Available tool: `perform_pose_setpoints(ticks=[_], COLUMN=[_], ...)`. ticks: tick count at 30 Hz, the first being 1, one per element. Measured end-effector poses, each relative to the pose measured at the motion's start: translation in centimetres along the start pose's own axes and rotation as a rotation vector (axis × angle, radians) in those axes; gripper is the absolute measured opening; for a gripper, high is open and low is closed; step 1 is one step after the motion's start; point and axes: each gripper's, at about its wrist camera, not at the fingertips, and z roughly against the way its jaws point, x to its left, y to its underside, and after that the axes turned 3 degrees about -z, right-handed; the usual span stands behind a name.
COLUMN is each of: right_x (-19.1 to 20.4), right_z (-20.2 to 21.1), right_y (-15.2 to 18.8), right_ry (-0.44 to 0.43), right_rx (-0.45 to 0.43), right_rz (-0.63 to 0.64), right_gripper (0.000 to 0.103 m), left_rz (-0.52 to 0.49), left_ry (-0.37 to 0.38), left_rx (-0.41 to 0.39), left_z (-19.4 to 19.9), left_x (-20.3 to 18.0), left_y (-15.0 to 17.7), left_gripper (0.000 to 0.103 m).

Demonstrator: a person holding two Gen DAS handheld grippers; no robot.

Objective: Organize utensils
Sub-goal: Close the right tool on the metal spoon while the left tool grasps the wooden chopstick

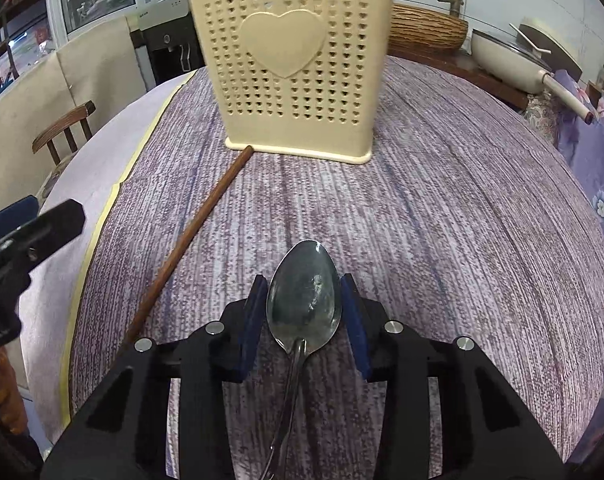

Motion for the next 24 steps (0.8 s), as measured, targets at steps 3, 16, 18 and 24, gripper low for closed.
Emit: perform_pose_setpoints(ticks=[3,16,18,24], right_x=[-1.3,-3.3,-3.3,-3.5], right_z=[0.2,0.5,0.5,0.3], right_y=[-0.1,-0.1,-0.1,-0.1], right_ry=[0.003,0.015,0.011,0.011], right_rx=[-0.003,-0.011,-0.011,-0.01], right_rz=[-0.029,-0.064,-0.064,-0.064], right_gripper=[0.038,0.039,0.038,0.038], left_rz=[-0.029,-0.081,-0.087,-0.116], left_ry=[0.029,0.085,0.079,0.038], left_rx=[0.036,0.158,0.173,0.168], left_z=[-1.3,-7.3,-8.0,-8.5], left_x=[-1.3,-5.1,-5.4,-6.1], left_y=[-0.4,-2.6,-2.6,-2.8], left_gripper=[0.073,0.033,0.028,0.022])
